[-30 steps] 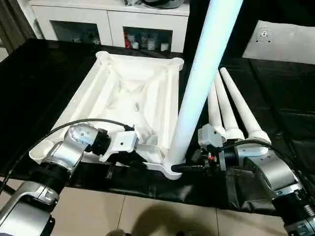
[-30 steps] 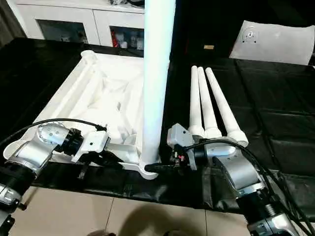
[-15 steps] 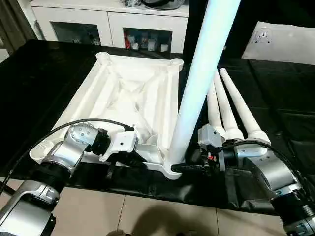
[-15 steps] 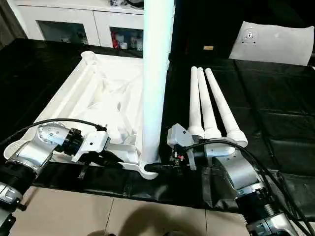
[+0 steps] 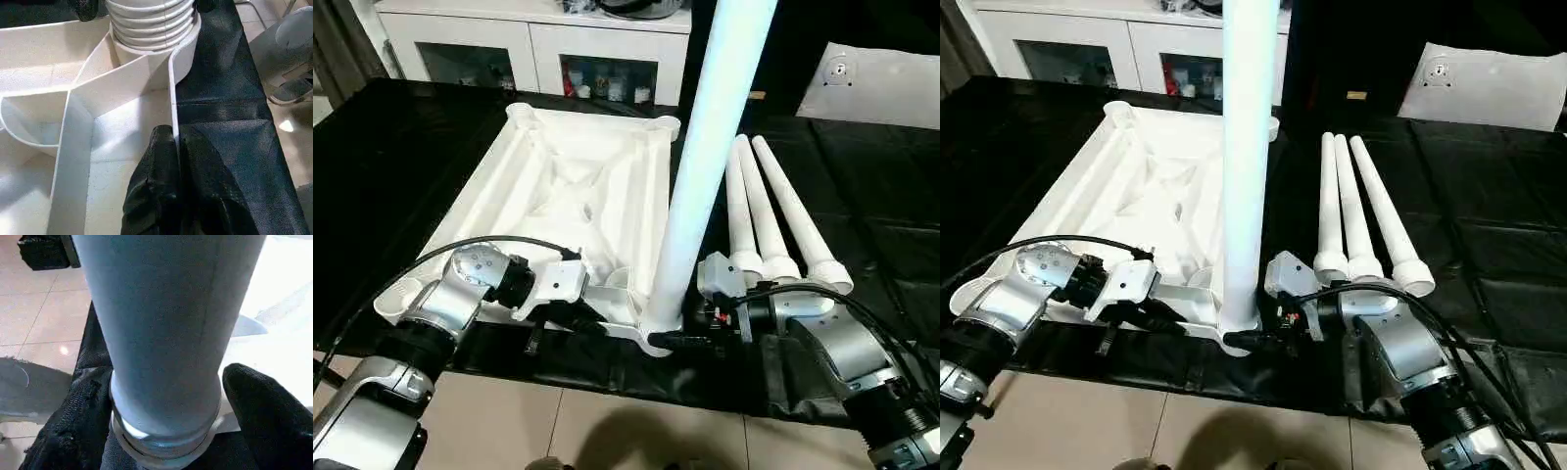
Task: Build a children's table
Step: Rotate leg to tighten
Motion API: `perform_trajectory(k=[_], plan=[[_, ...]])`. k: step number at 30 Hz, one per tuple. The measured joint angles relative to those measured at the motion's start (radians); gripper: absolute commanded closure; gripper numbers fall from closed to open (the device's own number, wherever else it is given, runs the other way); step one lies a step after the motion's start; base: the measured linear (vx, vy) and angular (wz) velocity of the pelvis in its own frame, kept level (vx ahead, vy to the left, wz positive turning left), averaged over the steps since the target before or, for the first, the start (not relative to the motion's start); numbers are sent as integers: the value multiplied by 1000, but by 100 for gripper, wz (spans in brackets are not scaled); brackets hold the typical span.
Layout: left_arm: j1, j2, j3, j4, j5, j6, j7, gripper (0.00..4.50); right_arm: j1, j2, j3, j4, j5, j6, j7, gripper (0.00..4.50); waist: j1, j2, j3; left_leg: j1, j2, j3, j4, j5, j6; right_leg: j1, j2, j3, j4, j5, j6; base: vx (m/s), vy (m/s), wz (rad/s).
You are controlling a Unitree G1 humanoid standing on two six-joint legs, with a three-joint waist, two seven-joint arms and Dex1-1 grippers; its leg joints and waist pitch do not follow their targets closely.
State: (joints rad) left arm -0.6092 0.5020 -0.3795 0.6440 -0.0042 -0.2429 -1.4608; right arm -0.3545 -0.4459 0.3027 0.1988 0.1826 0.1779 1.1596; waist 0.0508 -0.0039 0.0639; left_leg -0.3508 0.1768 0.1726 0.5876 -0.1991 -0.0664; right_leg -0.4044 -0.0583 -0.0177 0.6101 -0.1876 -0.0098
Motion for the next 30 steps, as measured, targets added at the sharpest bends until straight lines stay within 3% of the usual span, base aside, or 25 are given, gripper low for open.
perform_trajectory(k=[8,19,22,24,26,30], plan=[[-9,0,-5,9,0,0,-3,450,0,-1,0,1,19,24,14,170,0,0,0,0,0,0,0,0,0,0,0,0,0,0,0,0,0,0],[10,-3,17,-18,-1,58,38,450,23,29,-27,-13,33,69,-37,178,-2,1,1,0,0,0,-2,0,0,0,0,0,0,-3,6,0,0,0],[42,-22,59,-80,16,163,158,450,43,130,-75,-10,9,98,-205,178,-17,-1,3,0,0,0,-3,0,-1,0,0,1,0,-4,7,0,0,0],[66,-71,99,-134,43,277,296,450,41,242,-137,23,-20,121,-407,178,-44,-1,5,0,-1,0,-3,1,-3,-3,0,1,-1,-5,8,0,0,0],[84,-123,112,-181,50,354,388,450,24,286,-167,49,-30,130,-530,178,-59,0,6,0,-2,-1,-7,1,-3,-3,0,2,-8,-5,8,0,0,0],[109,-209,151,-251,83,497,566,450,-42,395,-205,120,-77,148,-744,178,-72,6,4,0,-4,0,-13,1,-3,-3,0,2,-15,-4,7,0,0,0]])
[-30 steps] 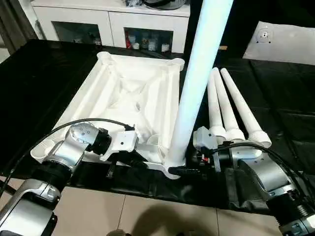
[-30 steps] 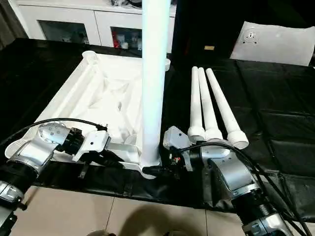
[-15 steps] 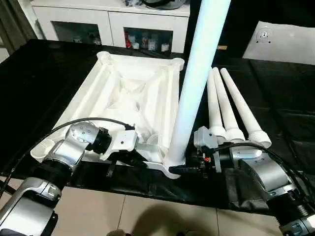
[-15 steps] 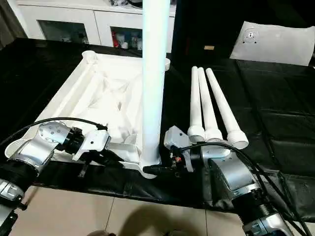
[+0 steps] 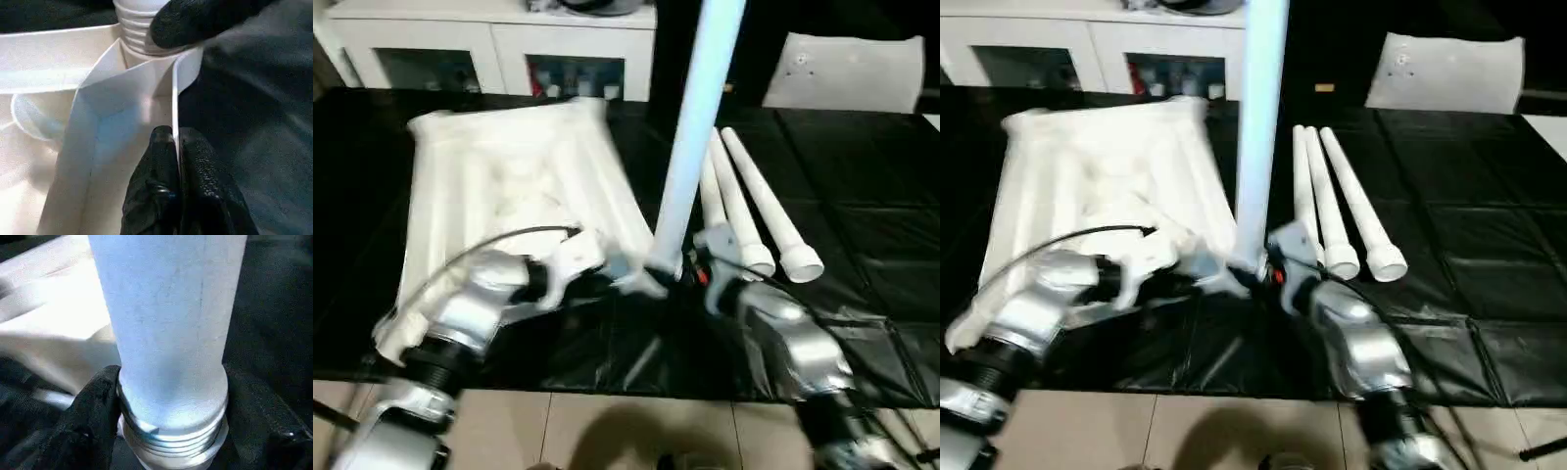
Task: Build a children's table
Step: Rotate leg to tighten
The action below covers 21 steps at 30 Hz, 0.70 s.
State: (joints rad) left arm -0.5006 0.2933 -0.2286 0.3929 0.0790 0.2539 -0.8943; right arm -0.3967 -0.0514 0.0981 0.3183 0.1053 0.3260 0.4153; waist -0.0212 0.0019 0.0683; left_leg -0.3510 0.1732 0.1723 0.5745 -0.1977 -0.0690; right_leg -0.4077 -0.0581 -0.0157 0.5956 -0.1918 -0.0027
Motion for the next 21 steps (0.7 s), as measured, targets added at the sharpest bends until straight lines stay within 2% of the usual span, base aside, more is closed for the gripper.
perform_trajectory(k=[3,5,9,10,12,15,21], plan=[[7,-40,8,-38,16,65,72,450,-37,33,-6,27,-28,15,-84,178,0,3,-1,-2,0,0,0,0,0,0,0,1,-1,0,0,0,0,0],[19,-47,10,-69,26,88,93,450,-41,53,-18,32,-37,12,-103,108,0,3,-1,-3,0,1,-3,0,1,1,0,1,-1,0,-1,0,0,0],[21,-44,7,-87,32,99,99,450,-42,74,-26,28,-36,-3,-111,88,1,3,-1,-2,0,1,-12,0,0,0,1,-1,-2,3,-6,13,-2,1],[21,-40,6,-91,33,99,100,450,-42,75,-26,27,-35,-4,-111,63,1,3,-1,-2,1,1,-13,0,0,0,2,-1,-2,3,-6,0,0,0],[20,-35,3,-94,33,99,100,450,-38,81,-25,22,-31,-5,-110,53,1,3,-1,-2,1,1,-14,0,0,-1,2,-2,-2,3,-6,0,0,0],[18,-20,-5,-94,33,99,98,450,-5,66,-25,-15,-22,-6,-75,18,1,3,-1,-2,1,1,-13,0,0,-1,2,-1,-3,3,-6,0,0,0],[5,21,-13,-68,27,46,54,450,92,-12,-1,-120,20,16,63,3,-1,4,1,-3,2,1,-14,0,0,-2,3,-1,-4,3,-6,0,0,0]])
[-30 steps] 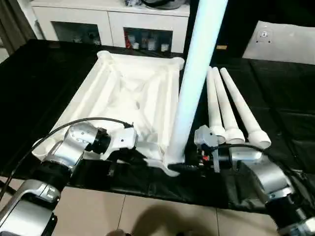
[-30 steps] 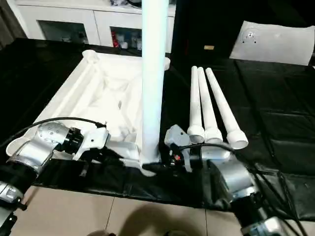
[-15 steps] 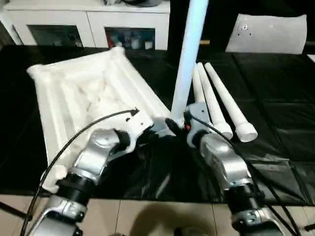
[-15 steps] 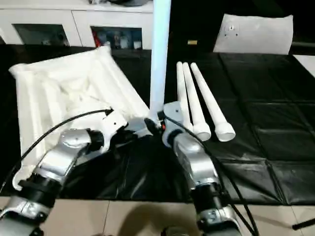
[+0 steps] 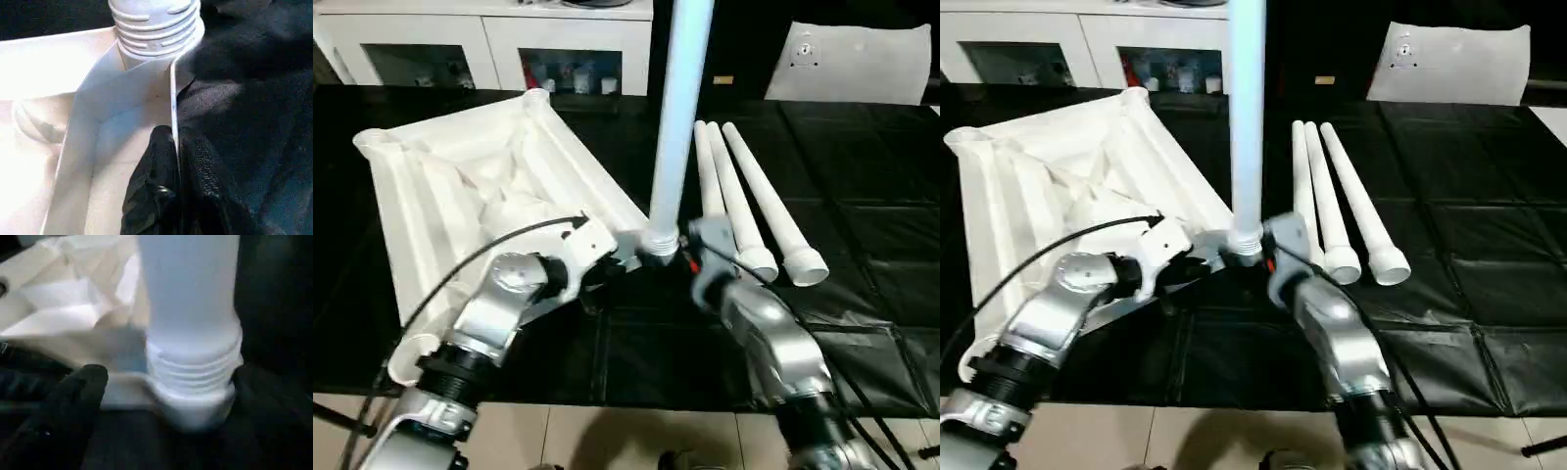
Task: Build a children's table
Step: Rotate leg to tighten
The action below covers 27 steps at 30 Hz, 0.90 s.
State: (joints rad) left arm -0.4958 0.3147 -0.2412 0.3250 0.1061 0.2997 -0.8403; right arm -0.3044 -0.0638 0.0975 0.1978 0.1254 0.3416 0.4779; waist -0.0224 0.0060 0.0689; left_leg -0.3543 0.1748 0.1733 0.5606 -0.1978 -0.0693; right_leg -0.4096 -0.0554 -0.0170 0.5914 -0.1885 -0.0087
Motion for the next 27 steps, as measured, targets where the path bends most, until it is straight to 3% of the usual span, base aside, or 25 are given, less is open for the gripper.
perform_trajectory(k=[6,12,17,21,27], plan=[[-8,77,-6,61,-37,-139,-120,450,37,-139,25,-100,43,-3,178,3,5,1,1,-4,1,0,1,0,0,-4,0,-1,1,0,0,0,0,0],[-24,142,-26,119,-71,-254,-285,450,19,-292,21,-148,79,-10,369,3,29,0,1,-3,0,0,7,-1,4,-4,-1,-1,2,0,-1,0,0,0],[-46,188,-46,181,-90,-343,-405,450,-9,-388,70,-143,77,-42,510,3,38,-1,1,-3,1,0,10,-1,4,-3,-1,-1,4,1,-1,0,0,0],[-53,214,-58,192,-96,-376,-494,450,-17,-408,100,-104,77,-78,589,3,51,-2,1,-3,1,0,11,0,6,-3,-1,-1,5,1,-1,0,0,0],[-57,222,-88,191,-114,-403,-576,450,-59,-409,129,-55,76,-114,655,75,69,-4,1,-4,1,0,18,1,11,-3,-2,-1,10,1,-1,0,0,0]])
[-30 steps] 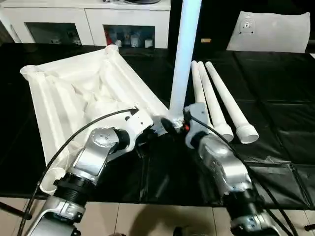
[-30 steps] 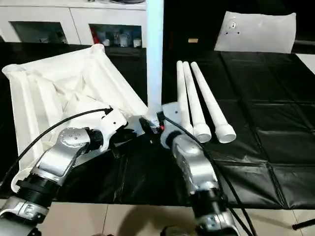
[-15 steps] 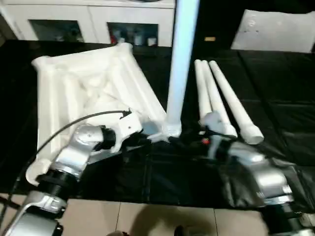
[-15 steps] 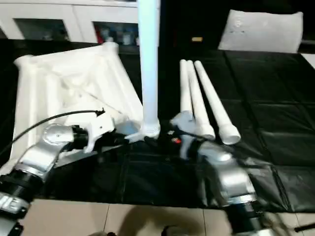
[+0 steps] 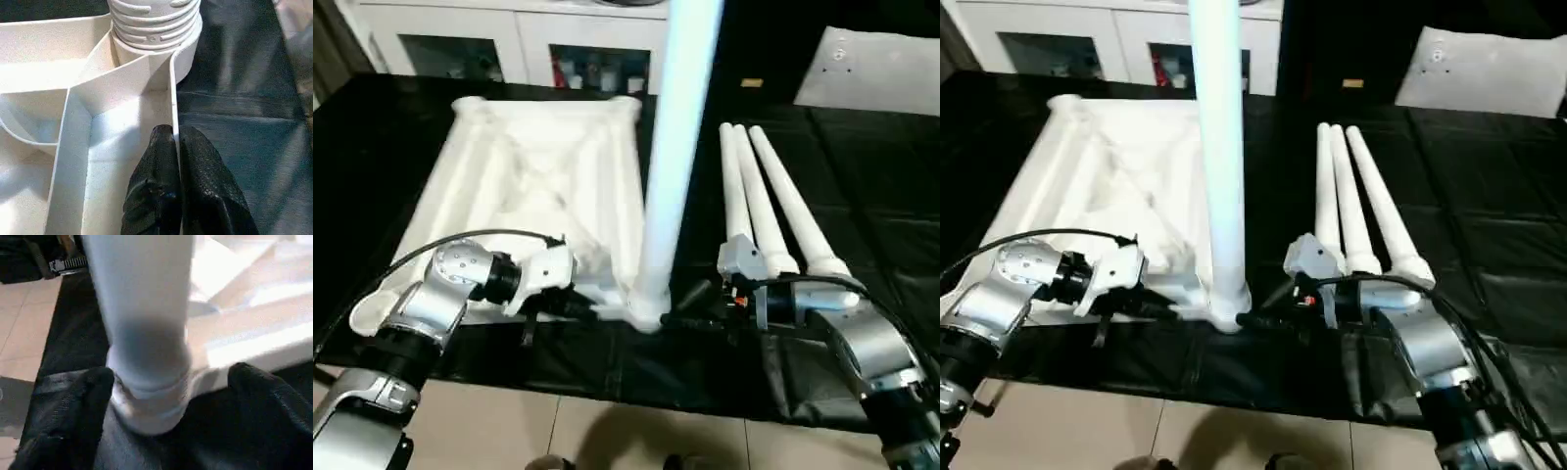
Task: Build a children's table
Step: Rotate leg to tighten
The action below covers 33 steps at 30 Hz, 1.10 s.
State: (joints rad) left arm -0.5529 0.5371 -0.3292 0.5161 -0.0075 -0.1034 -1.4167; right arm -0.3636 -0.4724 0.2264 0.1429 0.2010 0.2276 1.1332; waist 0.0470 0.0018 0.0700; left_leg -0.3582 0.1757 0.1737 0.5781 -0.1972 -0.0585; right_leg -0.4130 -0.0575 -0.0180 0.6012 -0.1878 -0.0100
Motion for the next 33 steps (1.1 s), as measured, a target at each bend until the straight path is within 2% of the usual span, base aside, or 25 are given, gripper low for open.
perform_trajectory(k=[6,12,19,20,22,26,30,33], plan=[[-7,-2,-3,7,2,-20,-14,450,-20,7,26,47,-2,-27,43,108,-1,-9,4,0,1,0,9,-4,-6,0,-1,0,8,0,0,0,0,0],[-8,-2,-6,12,2,-33,-30,450,-38,18,48,75,-1,-47,78,171,-1,-11,4,1,1,0,10,-3,-6,0,-1,0,10,1,-1,0,0,0],[-8,0,-6,14,3,-34,-33,450,-56,36,56,121,-3,-81,83,185,-11,-12,4,2,1,0,11,-3,-7,1,-1,0,10,2,-3,0,0,0],[-8,1,-6,16,4,-35,-33,450,-59,39,56,128,-2,-76,85,151,-12,-12,4,2,1,0,11,-3,-7,1,-1,0,10,2,-3,0,0,0],[-8,1,-6,20,4,-36,-33,450,-62,43,55,132,2,-60,86,116,-12,-12,4,4,1,0,11,-3,-7,3,-1,0,10,2,-3,0,0,0],[-10,-10,-11,21,5,-49,-37,450,-62,64,59,136,2,-38,81,83,-2,-11,4,3,1,0,11,-3,-7,3,-1,0,10,2,-3,0,0,0],[-16,-11,-21,22,5,-55,-41,450,-62,69,66,138,-6,-67,67,50,6,-11,4,3,1,0,11,-3,-6,3,-1,0,9,2,-3,0,0,0],[-18,-11,-21,26,5,-56,-41,450,-62,78,67,144,-14,-79,53,50,6,-11,4,3,1,0,11,-3,-7,3,-1,0,9,2,-3,0,0,0]])
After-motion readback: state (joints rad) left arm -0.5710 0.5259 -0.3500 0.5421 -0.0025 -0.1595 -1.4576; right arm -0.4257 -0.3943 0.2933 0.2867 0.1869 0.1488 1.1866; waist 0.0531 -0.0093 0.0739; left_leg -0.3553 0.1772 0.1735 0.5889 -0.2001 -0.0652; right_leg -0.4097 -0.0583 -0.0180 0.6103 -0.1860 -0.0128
